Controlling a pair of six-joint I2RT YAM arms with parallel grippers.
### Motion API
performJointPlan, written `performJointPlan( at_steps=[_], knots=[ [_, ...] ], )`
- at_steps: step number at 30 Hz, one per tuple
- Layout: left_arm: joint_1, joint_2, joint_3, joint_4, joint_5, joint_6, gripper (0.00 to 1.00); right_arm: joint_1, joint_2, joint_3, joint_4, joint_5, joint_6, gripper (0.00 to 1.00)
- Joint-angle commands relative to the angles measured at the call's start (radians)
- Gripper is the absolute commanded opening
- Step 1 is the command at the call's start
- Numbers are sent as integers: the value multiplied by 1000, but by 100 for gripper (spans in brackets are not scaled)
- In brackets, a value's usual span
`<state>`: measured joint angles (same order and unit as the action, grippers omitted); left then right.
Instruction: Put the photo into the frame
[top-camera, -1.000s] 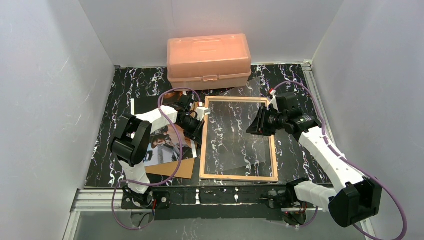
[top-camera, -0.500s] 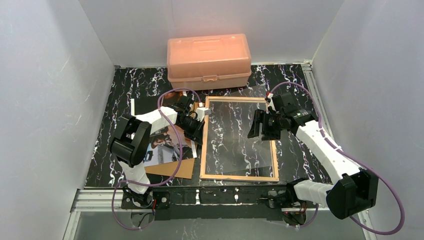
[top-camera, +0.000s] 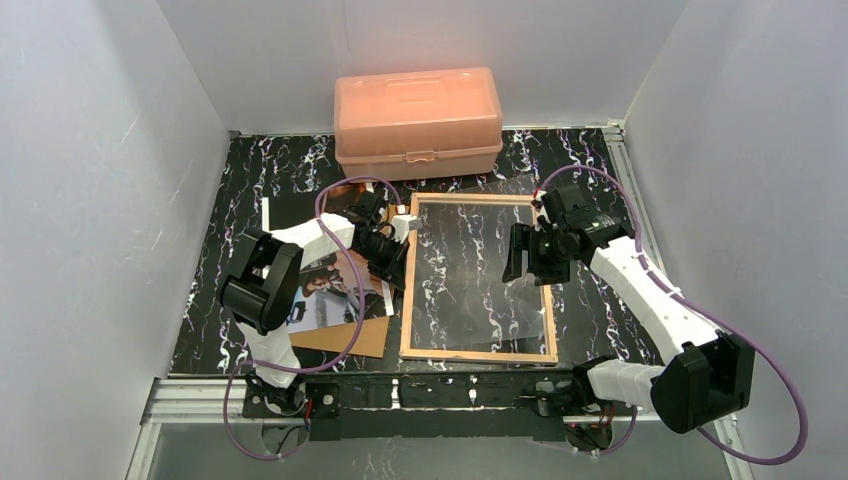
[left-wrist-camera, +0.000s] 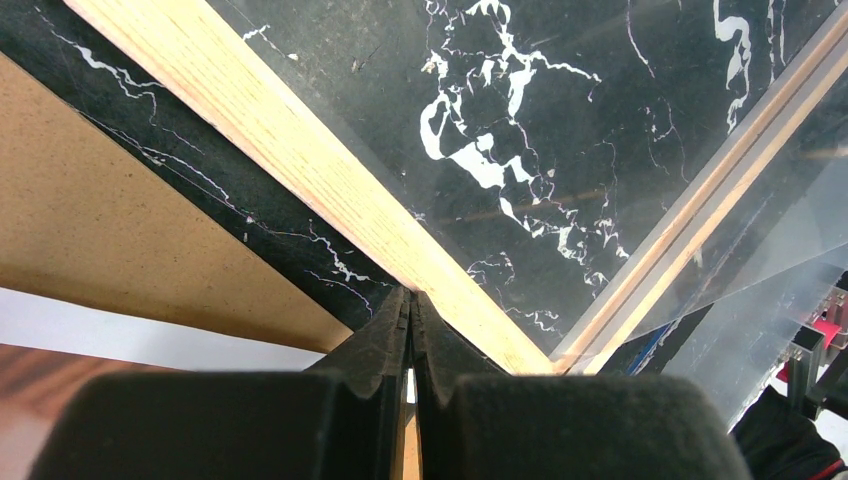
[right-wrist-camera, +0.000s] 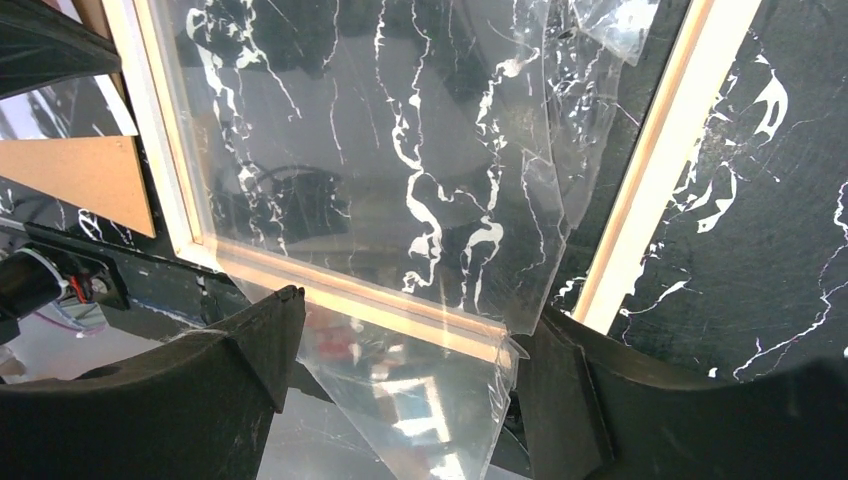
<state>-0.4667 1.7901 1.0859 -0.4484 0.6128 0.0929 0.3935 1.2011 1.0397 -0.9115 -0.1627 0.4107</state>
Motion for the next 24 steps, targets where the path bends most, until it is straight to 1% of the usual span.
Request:
performJointPlan(
  at_steps=[1, 15, 24],
  knots=[
    [0, -45, -10, -5, 28, 1, 0, 4, 16, 14, 1, 27, -26, 82],
    [2, -48, -3, -19, 22, 7, 0, 4, 80, -58, 94, 70, -48, 85],
    [2, -47, 6, -23, 26, 4, 0, 4, 133, -100, 138, 107, -62, 91]
  ],
)
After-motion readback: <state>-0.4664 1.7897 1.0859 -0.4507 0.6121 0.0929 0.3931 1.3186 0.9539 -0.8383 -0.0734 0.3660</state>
